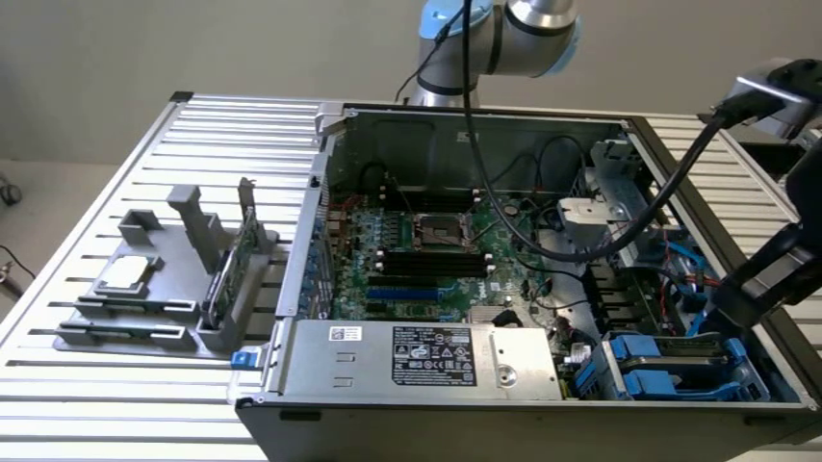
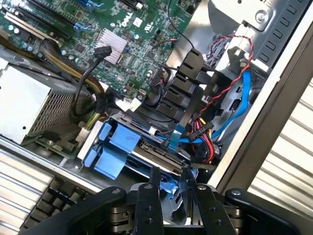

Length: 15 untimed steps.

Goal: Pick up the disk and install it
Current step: 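Insert the first disk wire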

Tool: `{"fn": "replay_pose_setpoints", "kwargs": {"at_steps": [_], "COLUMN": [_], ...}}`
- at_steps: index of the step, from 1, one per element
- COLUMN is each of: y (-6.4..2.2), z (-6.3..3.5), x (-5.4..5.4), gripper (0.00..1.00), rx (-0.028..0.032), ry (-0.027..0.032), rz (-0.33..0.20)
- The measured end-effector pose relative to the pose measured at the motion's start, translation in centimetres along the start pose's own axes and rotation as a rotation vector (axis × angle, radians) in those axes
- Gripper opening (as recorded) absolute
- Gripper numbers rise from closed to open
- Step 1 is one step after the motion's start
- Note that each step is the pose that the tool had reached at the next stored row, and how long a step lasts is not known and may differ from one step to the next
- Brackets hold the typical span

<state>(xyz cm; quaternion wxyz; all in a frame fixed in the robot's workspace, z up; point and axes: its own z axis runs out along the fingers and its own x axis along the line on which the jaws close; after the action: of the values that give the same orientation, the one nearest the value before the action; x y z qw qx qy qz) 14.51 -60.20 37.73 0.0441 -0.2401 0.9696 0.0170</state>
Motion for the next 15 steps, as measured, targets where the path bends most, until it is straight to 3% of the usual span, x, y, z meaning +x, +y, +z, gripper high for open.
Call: {"fn": "replay_pose_setpoints", "kwargs": {"at_steps": [15], "y": [-0.01], "z": [0.81], "x": [0.07], "gripper": [0.31], "rx": [0.0156], "ry": [0.0077], "rz": [0.229]}}
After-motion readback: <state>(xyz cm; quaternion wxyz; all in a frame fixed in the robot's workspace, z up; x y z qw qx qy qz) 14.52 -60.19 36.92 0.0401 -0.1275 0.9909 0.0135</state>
